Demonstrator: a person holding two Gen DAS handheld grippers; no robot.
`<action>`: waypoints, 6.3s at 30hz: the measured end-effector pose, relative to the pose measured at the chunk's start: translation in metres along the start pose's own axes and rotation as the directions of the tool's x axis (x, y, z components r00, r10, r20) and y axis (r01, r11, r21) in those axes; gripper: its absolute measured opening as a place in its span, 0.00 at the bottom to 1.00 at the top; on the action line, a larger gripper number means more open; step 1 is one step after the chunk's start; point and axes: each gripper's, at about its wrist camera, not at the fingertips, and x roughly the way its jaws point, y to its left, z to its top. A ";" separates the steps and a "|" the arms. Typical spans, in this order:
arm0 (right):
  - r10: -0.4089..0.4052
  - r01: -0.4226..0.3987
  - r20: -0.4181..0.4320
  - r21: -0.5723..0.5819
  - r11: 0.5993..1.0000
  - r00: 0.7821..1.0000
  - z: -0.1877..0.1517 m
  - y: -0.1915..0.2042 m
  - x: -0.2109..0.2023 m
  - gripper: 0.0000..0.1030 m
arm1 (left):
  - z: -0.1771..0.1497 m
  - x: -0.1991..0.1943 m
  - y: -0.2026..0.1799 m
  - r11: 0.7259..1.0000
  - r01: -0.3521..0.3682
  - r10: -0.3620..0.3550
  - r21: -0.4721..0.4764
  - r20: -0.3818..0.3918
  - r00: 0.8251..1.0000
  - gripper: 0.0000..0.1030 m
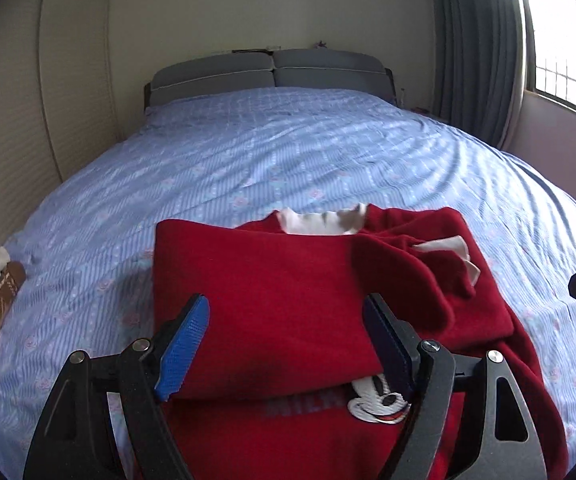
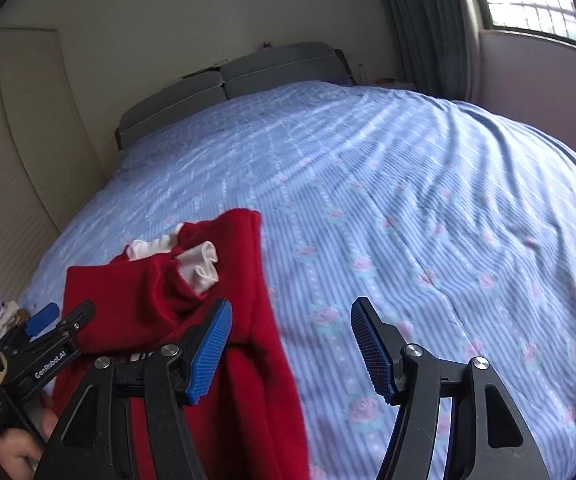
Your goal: Fold small clothes
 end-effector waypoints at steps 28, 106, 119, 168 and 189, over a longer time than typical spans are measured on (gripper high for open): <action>-0.083 0.017 -0.276 -0.234 0.972 0.957 -0.010 0.070 0.105 0.31 | -0.032 0.042 0.091 0.975 -0.060 0.031 -0.216 -0.134 0.990 0.80; -0.049 0.020 -0.279 -0.105 0.994 0.959 -0.168 -0.008 -0.074 0.49 | -0.205 -0.126 0.059 0.973 0.010 -0.058 -0.230 -0.201 0.978 0.56; 0.093 -0.091 -0.282 0.019 0.996 0.955 -0.163 -0.018 -0.083 0.17 | -0.193 -0.142 0.047 0.978 0.035 -0.077 -0.206 -0.197 0.977 0.07; 0.113 -0.098 -0.122 0.123 0.988 0.986 0.075 0.029 0.158 0.16 | 0.052 0.097 0.081 0.969 0.033 -0.064 -0.245 -0.118 0.991 0.07; 0.029 -0.031 -0.015 -0.155 0.987 0.999 0.086 0.045 0.097 0.63 | 0.051 0.049 0.092 0.990 0.059 -0.072 -0.132 -0.091 0.993 0.63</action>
